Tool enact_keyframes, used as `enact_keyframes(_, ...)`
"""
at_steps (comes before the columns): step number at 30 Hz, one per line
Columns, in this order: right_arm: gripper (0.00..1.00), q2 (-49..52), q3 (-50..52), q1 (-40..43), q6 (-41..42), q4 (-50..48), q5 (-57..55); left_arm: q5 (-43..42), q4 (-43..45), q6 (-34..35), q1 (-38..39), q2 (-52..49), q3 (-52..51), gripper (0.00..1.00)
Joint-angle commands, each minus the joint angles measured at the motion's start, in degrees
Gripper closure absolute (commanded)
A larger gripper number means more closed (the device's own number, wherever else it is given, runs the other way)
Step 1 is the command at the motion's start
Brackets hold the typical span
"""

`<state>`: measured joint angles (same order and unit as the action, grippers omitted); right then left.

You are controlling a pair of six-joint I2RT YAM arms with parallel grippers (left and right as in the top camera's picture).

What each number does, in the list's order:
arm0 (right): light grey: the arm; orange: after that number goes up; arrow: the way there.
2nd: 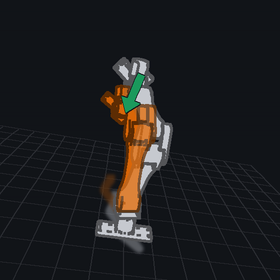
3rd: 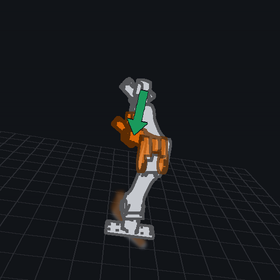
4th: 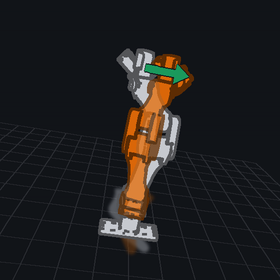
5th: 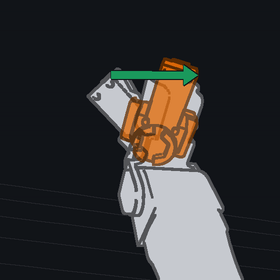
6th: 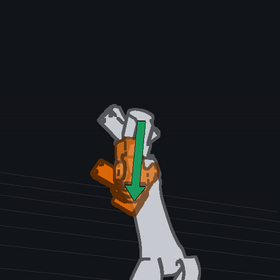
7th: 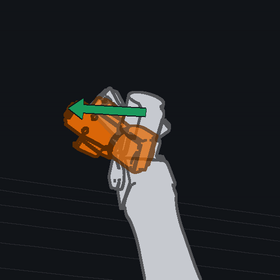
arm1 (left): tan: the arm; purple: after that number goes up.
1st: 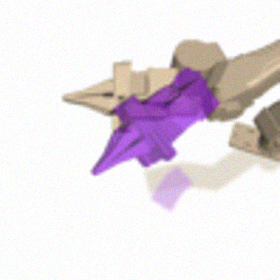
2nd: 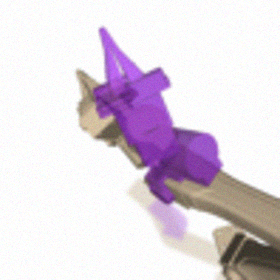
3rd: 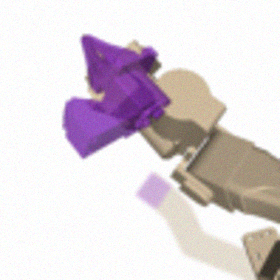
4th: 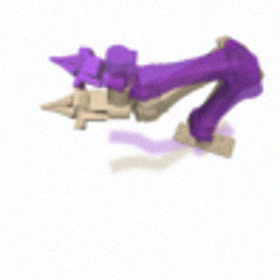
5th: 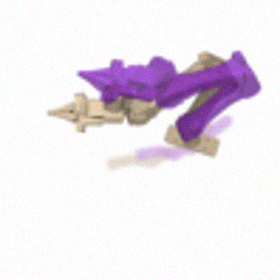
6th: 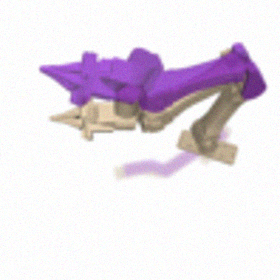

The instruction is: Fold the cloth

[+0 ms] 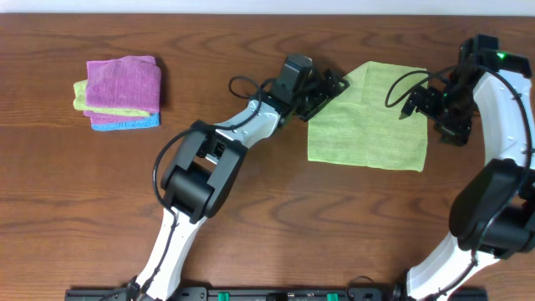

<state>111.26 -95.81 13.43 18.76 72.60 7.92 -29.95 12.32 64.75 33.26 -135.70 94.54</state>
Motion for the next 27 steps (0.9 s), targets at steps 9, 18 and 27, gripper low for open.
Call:
enact_keyframes(9, 0.01, -0.35, -0.09, -0.76, -0.81, -0.13, 0.04, 1.66, 4.57, 3.19, 0.31, -3.69, 0.94, 0.16)
enact_keyframes(18, 0.01, -0.35, -0.09, -0.76, -0.85, 0.92, 0.04, 4.55, 5.05, 2.95, -0.28, -3.69, 0.94, 0.77)
enact_keyframes(27, 0.08, -0.35, -0.09, -1.95, -4.48, 4.66, 0.04, 5.95, 6.58, 2.45, -3.54, -3.69, 0.94, 0.94)
